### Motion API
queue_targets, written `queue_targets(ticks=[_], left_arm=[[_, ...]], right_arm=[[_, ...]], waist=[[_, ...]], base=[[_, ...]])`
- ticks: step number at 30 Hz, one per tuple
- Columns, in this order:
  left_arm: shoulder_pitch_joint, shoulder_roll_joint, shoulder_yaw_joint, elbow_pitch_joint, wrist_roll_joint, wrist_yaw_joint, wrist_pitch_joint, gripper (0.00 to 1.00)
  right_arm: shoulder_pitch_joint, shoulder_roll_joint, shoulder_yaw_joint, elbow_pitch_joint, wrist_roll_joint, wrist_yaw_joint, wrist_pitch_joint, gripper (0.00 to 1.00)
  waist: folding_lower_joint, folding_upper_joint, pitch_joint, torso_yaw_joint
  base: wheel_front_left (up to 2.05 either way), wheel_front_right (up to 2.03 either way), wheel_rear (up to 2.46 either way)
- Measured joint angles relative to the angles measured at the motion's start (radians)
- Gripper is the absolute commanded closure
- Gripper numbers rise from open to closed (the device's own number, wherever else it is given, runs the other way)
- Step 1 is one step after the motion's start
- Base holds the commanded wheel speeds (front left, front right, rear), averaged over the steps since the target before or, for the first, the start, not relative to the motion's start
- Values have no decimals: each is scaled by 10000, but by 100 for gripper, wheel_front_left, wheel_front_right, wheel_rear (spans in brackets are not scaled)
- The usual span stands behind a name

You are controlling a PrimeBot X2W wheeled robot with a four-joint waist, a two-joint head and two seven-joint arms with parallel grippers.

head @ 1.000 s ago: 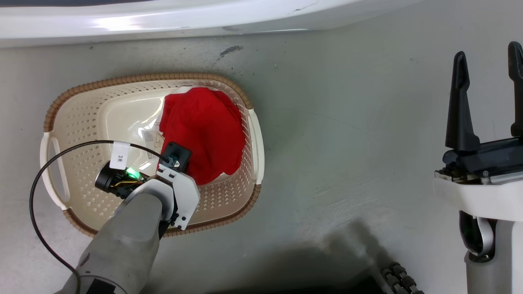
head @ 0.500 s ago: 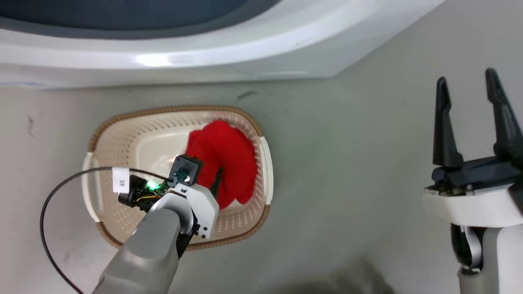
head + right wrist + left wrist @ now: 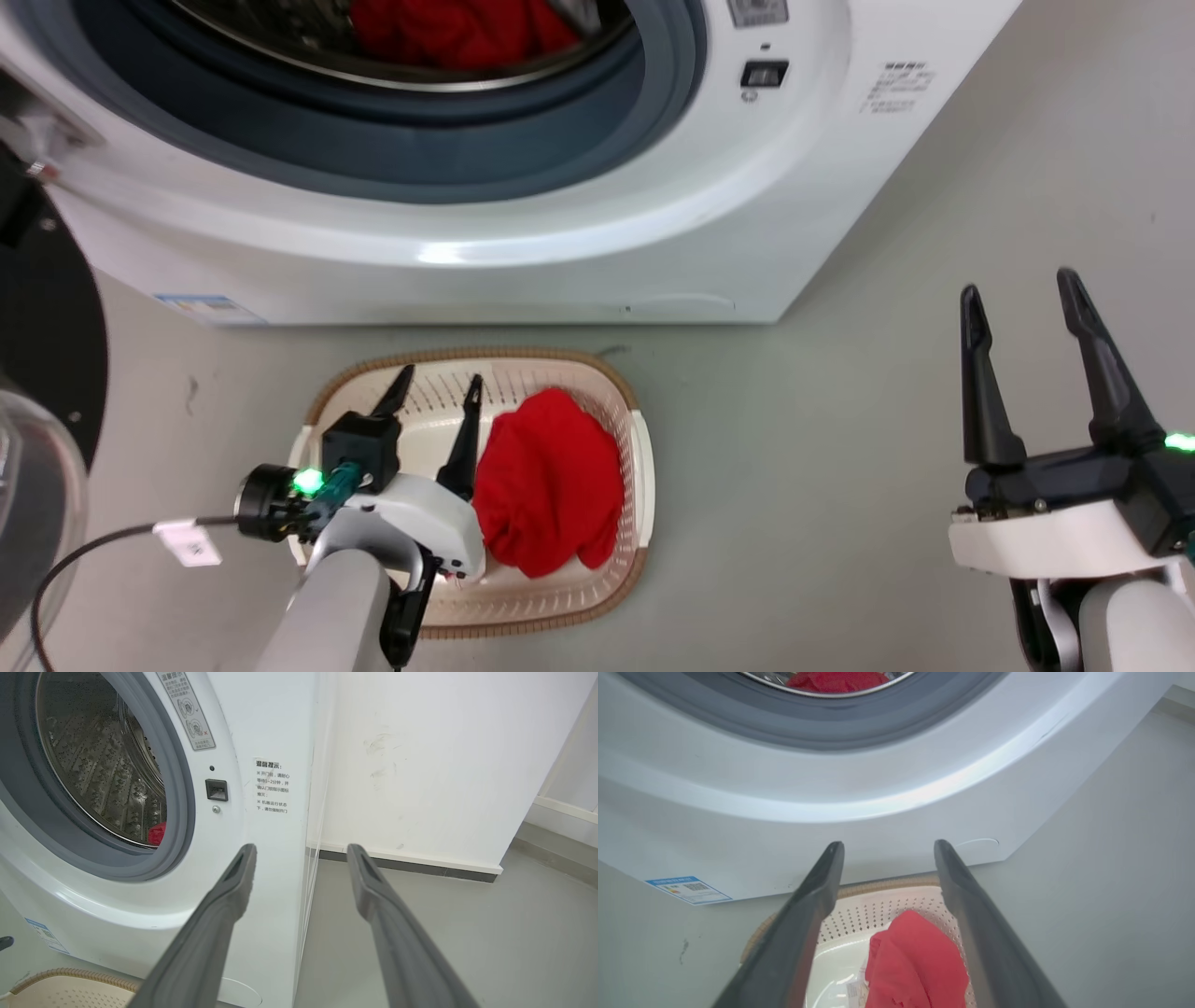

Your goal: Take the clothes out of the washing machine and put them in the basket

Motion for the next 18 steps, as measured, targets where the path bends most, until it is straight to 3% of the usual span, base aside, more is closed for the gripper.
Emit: queue_targets(ticks=[10,18], left_arm=[[1516,-537,1509,-3164,871,261,-2,0],[1129,-802,2334,-3756,1095,136,-2,0]], right_arm=[[572,0,-12,209,261,0,0,0],[745,0,73,255,383,0,0,0]], waist=[[-2,0,-1310,111],[0,0,-1714,-183]], base=[[0,0,0],[0,0,0]])
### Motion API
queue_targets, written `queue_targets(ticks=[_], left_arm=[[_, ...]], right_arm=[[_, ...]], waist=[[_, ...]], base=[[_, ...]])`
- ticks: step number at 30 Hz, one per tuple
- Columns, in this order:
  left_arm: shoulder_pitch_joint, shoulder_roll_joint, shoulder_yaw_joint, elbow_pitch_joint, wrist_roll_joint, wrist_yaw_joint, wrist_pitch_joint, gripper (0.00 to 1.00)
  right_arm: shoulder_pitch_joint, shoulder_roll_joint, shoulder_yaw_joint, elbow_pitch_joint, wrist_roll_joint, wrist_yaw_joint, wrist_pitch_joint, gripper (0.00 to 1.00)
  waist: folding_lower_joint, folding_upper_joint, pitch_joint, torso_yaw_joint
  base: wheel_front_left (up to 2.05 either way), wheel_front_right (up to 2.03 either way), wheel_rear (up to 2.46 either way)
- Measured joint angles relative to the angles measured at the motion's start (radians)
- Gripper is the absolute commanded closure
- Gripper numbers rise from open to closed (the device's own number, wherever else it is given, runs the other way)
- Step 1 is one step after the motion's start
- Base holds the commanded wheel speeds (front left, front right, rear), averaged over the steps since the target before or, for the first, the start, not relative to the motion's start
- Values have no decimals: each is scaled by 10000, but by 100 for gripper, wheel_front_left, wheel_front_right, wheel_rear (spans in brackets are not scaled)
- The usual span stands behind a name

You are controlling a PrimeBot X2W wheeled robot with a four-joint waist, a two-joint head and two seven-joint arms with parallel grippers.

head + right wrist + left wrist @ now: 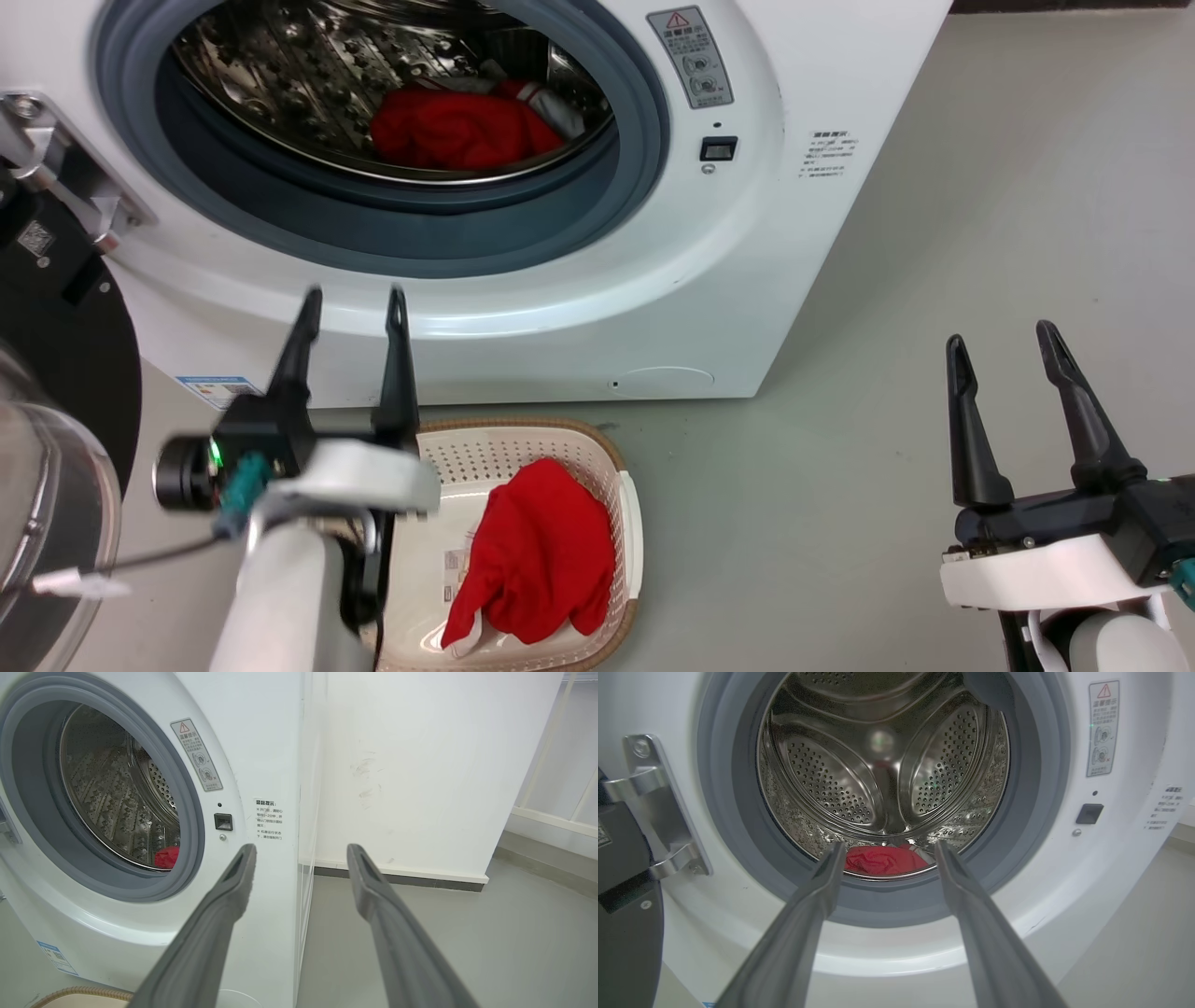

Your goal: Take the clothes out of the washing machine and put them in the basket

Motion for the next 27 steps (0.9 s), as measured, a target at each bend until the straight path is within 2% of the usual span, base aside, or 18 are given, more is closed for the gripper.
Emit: queue_targets(ticks=[4,8,19,23,27], left_arm=[[-1010,29,138,616,155,-265,0,0],[-2427,332,167,1921,295,-500,-4,0],[-6694,1244,94,5643,589,-686,42,0],[-8472,1691,-25,6943,780,-686,510,0],[-9977,2090,-90,7937,830,-748,1404,0]], right_arm=[[-62,-2,40,-46,42,0,0,0],[-378,0,127,-142,69,0,0,0],[-1332,-4,345,-418,370,0,0,0],[-1732,-4,385,-587,596,0,0,0],[-2021,-6,403,-813,805,0,0,0]], waist=[[0,0,209,-110],[1,0,598,-237],[3,0,2199,-892],[3,0,2912,-1172],[4,0,3640,-1476]], base=[[0,0,0],[0,0,0],[0,0,0],[0,0,0],[0,0,0]])
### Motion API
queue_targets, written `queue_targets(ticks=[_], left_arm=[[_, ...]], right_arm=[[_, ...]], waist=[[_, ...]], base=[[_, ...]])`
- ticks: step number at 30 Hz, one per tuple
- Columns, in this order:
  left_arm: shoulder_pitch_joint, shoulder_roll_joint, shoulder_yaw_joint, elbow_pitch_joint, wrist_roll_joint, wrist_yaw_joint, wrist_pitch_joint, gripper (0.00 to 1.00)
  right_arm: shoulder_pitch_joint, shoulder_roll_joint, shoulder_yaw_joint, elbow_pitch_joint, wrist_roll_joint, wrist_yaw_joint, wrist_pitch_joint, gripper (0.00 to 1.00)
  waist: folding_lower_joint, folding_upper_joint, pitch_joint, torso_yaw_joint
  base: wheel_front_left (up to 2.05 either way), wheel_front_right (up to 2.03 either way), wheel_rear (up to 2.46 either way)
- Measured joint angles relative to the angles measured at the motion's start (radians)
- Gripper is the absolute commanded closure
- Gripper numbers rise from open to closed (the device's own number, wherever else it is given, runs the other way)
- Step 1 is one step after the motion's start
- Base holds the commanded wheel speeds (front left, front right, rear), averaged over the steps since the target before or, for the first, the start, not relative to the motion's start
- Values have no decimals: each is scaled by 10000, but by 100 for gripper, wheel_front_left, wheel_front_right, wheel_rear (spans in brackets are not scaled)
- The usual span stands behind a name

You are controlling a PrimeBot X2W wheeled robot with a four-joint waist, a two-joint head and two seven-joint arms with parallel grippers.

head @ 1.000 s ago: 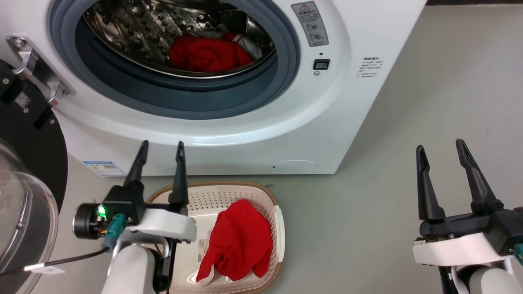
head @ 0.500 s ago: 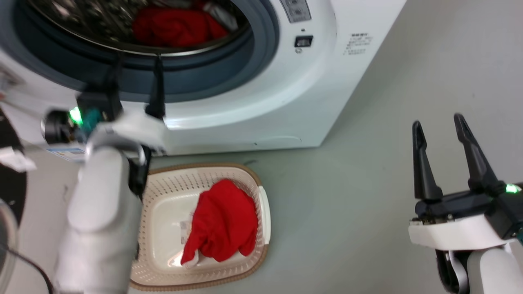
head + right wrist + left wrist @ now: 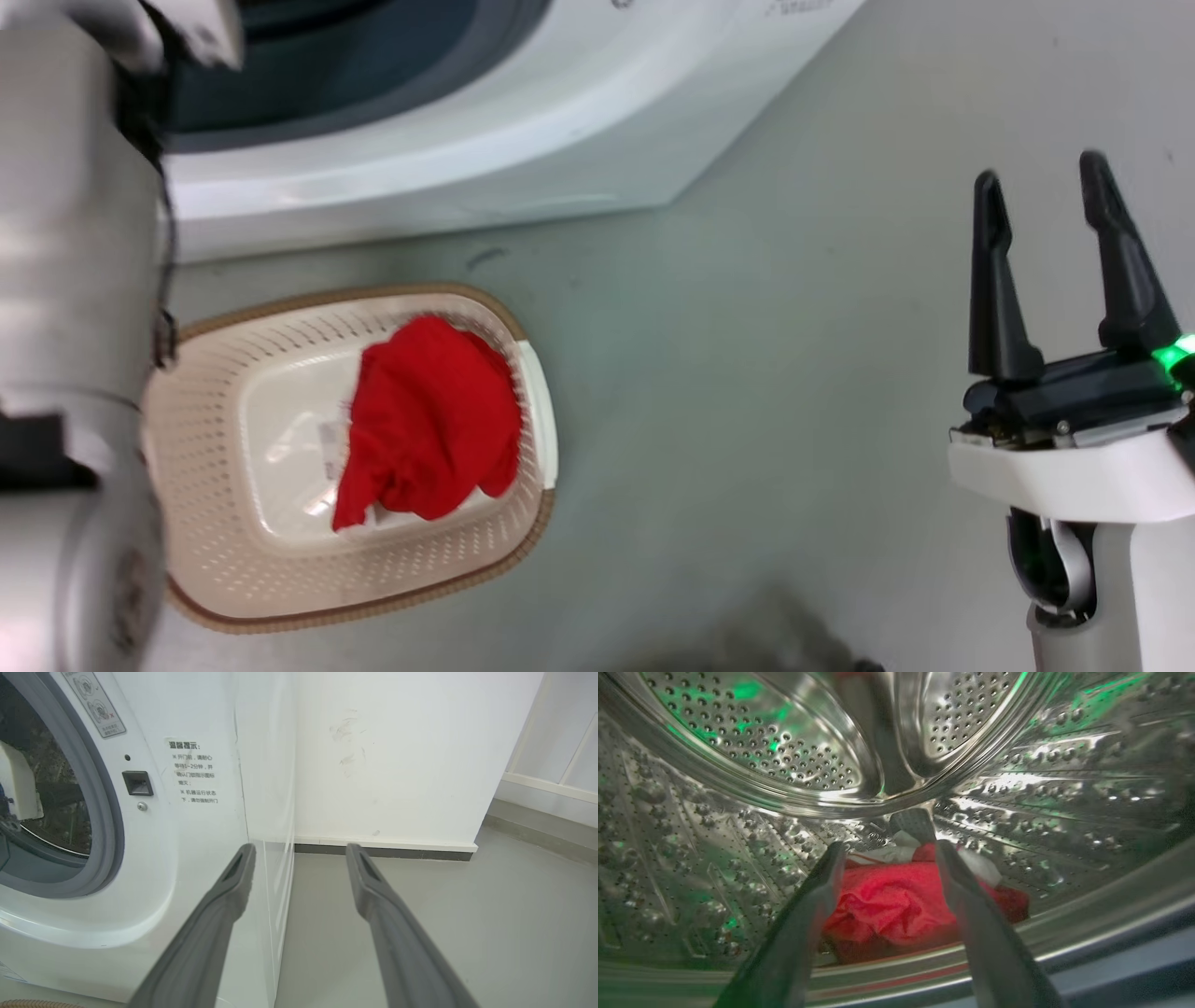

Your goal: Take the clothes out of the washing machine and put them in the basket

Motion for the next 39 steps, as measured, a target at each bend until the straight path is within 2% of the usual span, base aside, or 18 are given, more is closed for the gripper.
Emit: queue_targets(ticks=[6,16,22,28,29,30,39], left_arm=[[-1841,725,-228,1147,278,-23,1605,0],[-3604,1227,-499,2431,242,-188,4460,0],[-3969,1392,-708,2598,320,-98,5231,0],[-4150,1551,-872,2606,353,38,5323,0],[-4160,1565,-920,2604,405,69,5296,31],[-4162,1572,-942,2606,399,71,5229,100],[-4002,1567,-1095,2686,284,-12,4679,100]], right_arm=[[-314,-2,140,-391,416,0,0,0],[-491,0,384,-978,834,0,0,0],[-490,0,493,-1150,920,0,0,0],[-485,0,512,-1210,1001,0,0,0],[-484,0,504,-1212,1011,0,0,0],[-482,0,500,-1212,1012,0,0,0],[-458,0,487,-1185,1005,0,0,0]], waist=[[0,0,927,-537],[0,0,2043,-1238],[-1,0,2320,-1512],[-1,0,2436,-1661],[-1,0,2442,-1667],[-1,0,2443,-1670],[0,0,2282,-1601]], base=[[0,0,0],[0,0,0],[0,0,0],[0,0,0],[0,0,0],[0,0,0],[0,0,0]])
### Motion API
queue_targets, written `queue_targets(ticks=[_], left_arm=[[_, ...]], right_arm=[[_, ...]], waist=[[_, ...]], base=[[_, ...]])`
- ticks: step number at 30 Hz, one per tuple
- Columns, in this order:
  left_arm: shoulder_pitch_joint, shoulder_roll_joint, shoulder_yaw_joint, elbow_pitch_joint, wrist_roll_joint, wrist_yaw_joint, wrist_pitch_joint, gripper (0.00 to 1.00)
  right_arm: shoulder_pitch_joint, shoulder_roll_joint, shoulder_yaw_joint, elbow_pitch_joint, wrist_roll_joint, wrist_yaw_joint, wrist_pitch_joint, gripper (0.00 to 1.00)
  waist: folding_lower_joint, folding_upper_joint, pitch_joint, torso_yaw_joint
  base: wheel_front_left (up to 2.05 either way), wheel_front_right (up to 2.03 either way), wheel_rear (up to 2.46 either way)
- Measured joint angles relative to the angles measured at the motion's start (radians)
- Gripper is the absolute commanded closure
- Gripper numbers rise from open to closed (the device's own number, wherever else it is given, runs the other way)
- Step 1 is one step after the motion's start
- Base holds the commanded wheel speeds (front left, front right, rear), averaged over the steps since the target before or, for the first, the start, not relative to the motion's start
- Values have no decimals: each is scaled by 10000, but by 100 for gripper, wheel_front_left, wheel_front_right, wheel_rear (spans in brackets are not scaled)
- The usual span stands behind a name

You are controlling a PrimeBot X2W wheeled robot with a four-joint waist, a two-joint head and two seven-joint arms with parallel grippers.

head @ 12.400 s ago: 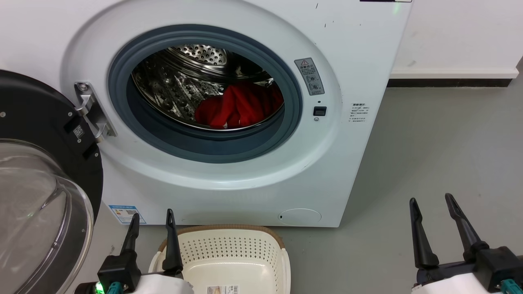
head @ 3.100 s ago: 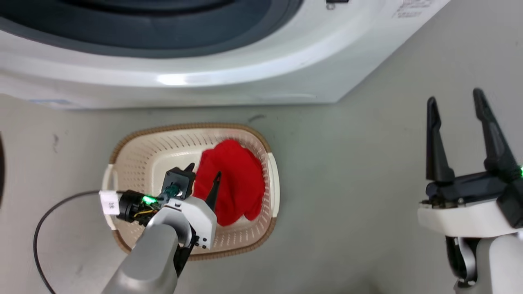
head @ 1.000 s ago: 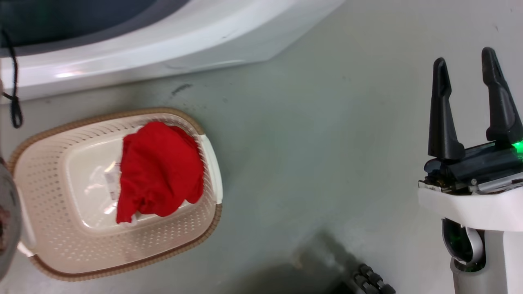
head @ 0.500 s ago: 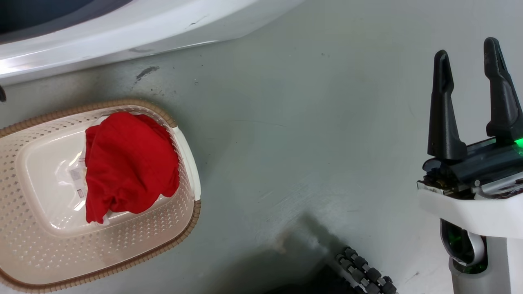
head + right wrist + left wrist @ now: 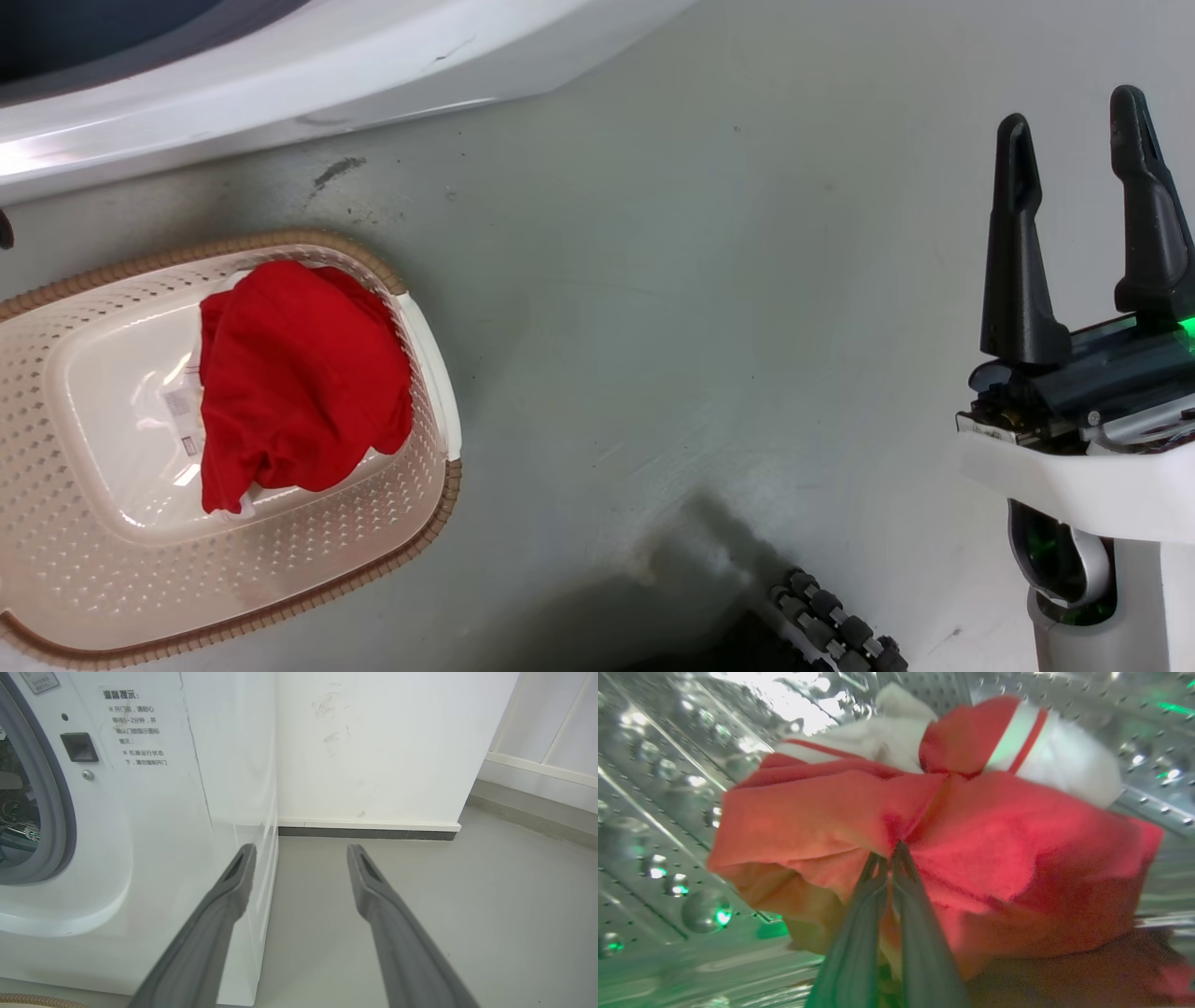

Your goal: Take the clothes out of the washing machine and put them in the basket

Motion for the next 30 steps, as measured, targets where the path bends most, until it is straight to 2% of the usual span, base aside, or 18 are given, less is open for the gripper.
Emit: queue_targets(ticks=[7,14,24,30], left_arm=[[467,-150,-98,-48,-205,-104,-1191,100],[1409,-744,13,-29,-836,-267,-2723,100],[3304,-1607,-752,-128,-1484,-332,-4723,100],[4731,-1829,-1446,-493,-2161,-334,-5659,100]], right_arm=[[31,2,-23,140,-148,0,0,0],[235,4,-94,359,-477,0,0,0],[815,8,-219,669,-1016,0,0,0],[1255,8,-238,823,-1262,0,0,0]], waist=[[-1,0,-445,180],[-1,0,-1233,580],[-2,0,-2662,1373],[-2,0,-3576,1798]], base=[[0,0,0],[0,0,0],[0,0,0],[0,0,0]])
